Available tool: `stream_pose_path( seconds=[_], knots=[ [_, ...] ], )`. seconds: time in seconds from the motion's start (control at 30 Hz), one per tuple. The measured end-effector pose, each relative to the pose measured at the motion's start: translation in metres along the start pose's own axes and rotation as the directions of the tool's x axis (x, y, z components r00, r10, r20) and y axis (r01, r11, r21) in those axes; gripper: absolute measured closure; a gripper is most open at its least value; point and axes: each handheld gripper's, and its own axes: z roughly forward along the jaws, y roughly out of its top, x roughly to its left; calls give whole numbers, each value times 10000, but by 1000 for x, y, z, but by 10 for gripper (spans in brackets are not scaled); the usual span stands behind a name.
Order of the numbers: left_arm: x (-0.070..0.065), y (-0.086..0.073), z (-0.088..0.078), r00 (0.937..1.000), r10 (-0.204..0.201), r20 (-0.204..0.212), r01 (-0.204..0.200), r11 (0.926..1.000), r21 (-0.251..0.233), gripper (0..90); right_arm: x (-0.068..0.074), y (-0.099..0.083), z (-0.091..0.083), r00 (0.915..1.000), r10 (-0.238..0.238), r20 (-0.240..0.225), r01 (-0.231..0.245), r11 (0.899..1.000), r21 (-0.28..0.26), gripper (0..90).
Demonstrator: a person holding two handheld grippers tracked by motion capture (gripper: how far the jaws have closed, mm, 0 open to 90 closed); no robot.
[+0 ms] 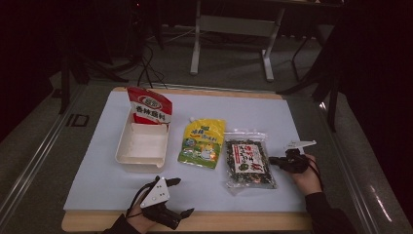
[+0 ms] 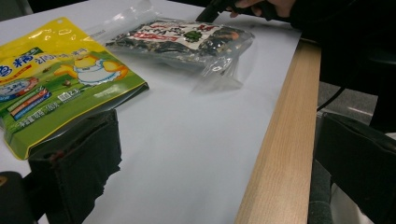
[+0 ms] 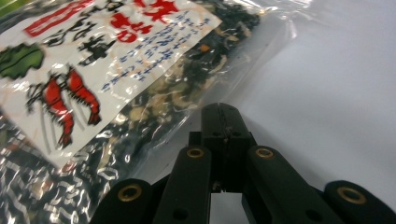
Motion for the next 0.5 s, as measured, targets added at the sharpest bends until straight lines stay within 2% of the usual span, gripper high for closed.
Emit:
stream_pose_path(
  seconds=[0.1, 0.3, 0.37, 0.5],
  knots=[
    [0, 0, 0, 10000, 7, 17, -7, 10000, 0, 21, 6, -2, -2, 9999, -96, -141, 96, 9999, -34, 900],
    [0, 0, 1, 10000, 32, 1, -32, 10000, 24, 21, 6, 0, -5, 9999, -94, -89, 92, 9999, -130, 900],
    [1, 0, 1, 10000, 18, -10, -18, 10000, 24, 21, 5, 8, -8, 9990, -344, 269, 348, 9993, -116, 900],
    [1, 1, 0, 10000, 7, -30, -7, 10000, -26, 21, 3, 23, -14, 9981, -420, 445, 438, 9983, -392, 900]
  ],
)
